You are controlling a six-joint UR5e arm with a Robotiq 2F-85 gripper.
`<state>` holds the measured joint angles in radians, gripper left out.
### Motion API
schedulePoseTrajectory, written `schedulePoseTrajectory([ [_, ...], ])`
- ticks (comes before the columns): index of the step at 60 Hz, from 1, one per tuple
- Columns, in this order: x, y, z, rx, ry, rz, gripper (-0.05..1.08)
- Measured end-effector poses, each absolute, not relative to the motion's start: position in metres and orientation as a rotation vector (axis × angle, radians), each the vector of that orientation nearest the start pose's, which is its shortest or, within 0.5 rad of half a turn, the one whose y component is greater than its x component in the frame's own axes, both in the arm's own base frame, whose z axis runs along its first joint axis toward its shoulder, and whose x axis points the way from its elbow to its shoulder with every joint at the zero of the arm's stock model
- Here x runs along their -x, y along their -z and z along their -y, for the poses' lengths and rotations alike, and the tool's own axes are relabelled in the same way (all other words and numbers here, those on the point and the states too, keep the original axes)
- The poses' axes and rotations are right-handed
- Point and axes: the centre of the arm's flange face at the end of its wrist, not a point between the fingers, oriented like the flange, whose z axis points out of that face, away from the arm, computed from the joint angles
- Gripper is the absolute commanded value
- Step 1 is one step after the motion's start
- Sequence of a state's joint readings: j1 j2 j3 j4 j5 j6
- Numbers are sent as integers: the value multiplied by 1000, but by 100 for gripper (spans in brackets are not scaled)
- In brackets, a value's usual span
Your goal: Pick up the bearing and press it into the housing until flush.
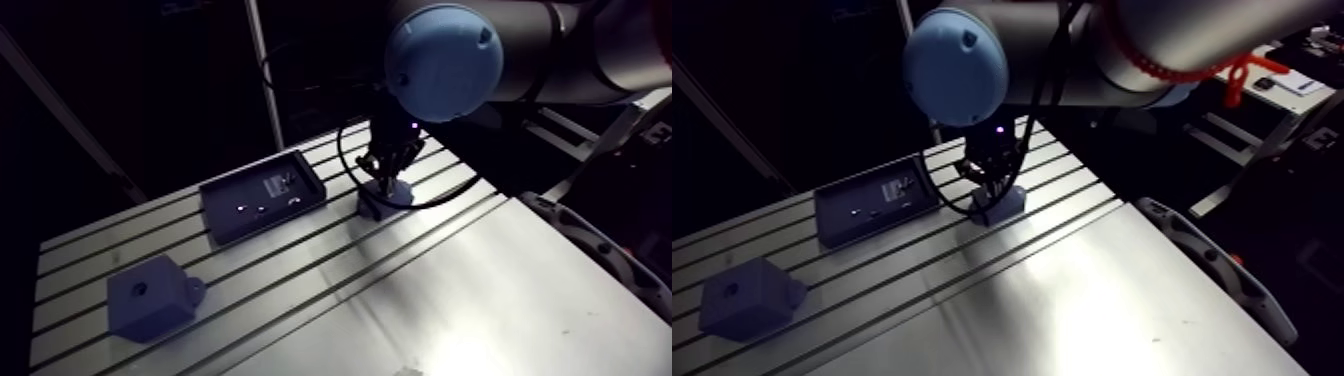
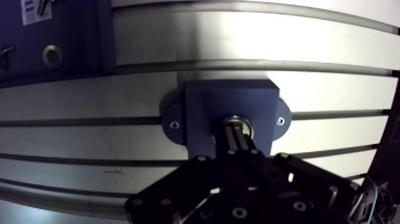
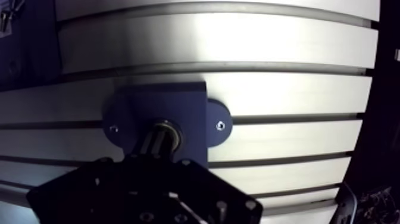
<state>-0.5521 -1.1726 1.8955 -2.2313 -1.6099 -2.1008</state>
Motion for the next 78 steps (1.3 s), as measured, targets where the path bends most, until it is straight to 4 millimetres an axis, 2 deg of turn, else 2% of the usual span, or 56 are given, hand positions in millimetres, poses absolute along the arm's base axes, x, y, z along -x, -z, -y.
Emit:
schedulePoseTrajectory([
  [78,538,-187,-180,-22,1,-3065,108],
])
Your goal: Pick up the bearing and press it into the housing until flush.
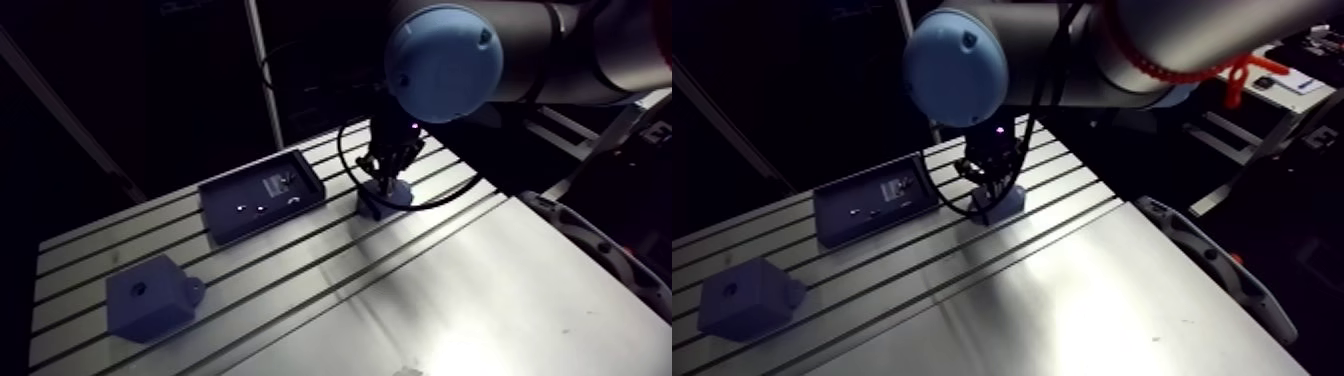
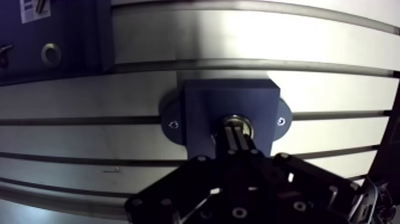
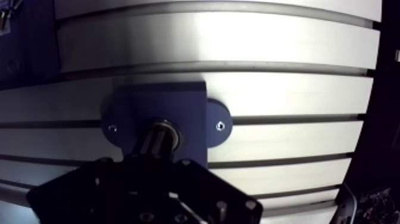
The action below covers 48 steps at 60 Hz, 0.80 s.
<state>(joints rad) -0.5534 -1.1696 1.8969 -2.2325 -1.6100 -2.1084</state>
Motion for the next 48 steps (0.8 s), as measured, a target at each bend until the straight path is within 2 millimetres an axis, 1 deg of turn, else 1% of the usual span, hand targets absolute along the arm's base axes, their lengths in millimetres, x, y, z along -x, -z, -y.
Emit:
schedulePoseTrajectory([
  [48,535,-186,-178,-23,5,-3061,108],
])
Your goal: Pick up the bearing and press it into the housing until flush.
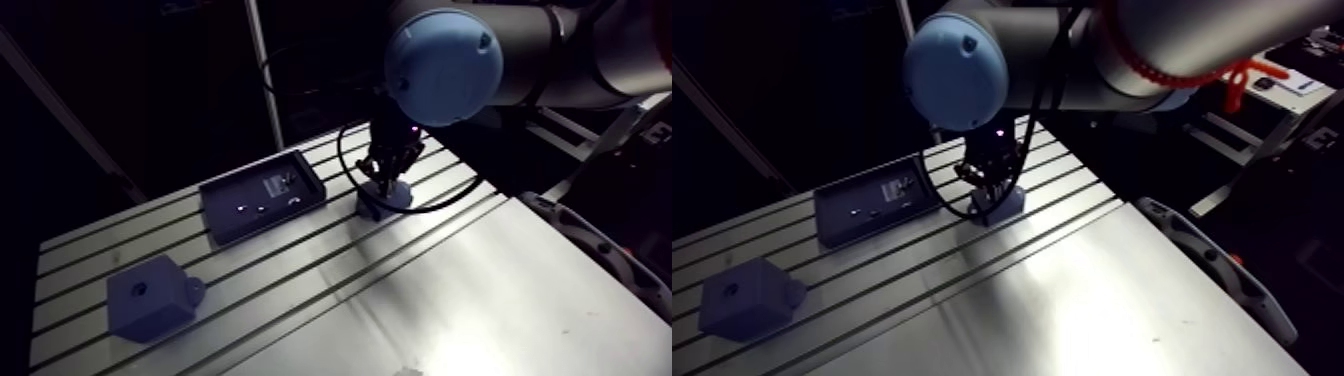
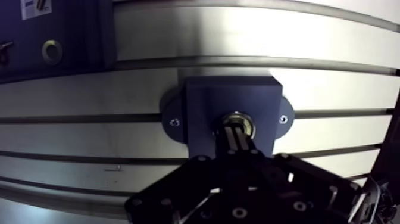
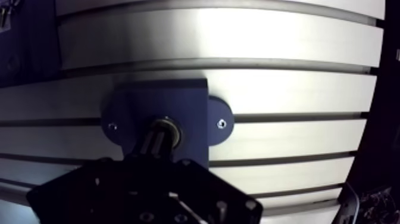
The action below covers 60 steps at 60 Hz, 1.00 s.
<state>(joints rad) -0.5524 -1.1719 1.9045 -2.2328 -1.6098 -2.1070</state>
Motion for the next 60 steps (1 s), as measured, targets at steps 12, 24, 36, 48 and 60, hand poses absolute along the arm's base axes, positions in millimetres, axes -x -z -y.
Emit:
schedulePoseTrajectory([
  [12,535,-186,-178,-23,5,-3061,108],
  [24,535,-186,-178,-21,5,-3061,108],
  [36,536,-185,-178,-21,5,-3061,108],
  [48,535,-184,-178,-20,7,-3058,108],
  [60,536,-184,-178,-20,7,-3058,108],
])
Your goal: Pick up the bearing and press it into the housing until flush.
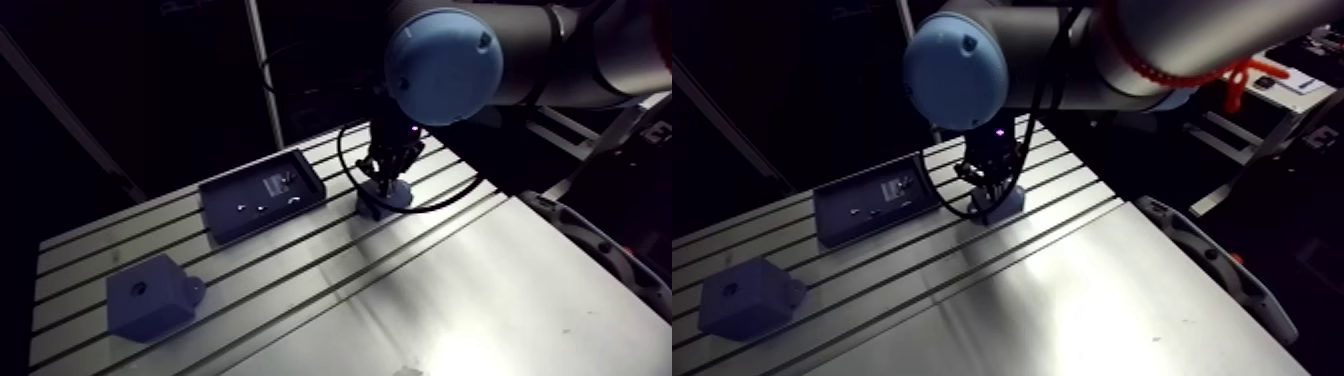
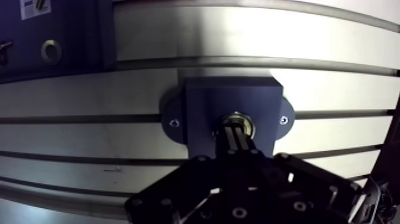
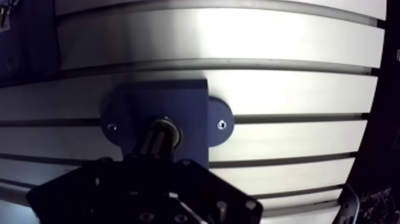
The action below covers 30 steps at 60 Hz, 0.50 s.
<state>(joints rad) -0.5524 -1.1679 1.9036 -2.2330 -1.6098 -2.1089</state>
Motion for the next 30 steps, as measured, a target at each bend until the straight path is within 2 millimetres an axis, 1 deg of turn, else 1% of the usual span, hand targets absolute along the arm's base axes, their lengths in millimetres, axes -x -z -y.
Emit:
schedulePoseTrajectory([
  [30,536,-182,-179,-20,9,-3057,108],
])
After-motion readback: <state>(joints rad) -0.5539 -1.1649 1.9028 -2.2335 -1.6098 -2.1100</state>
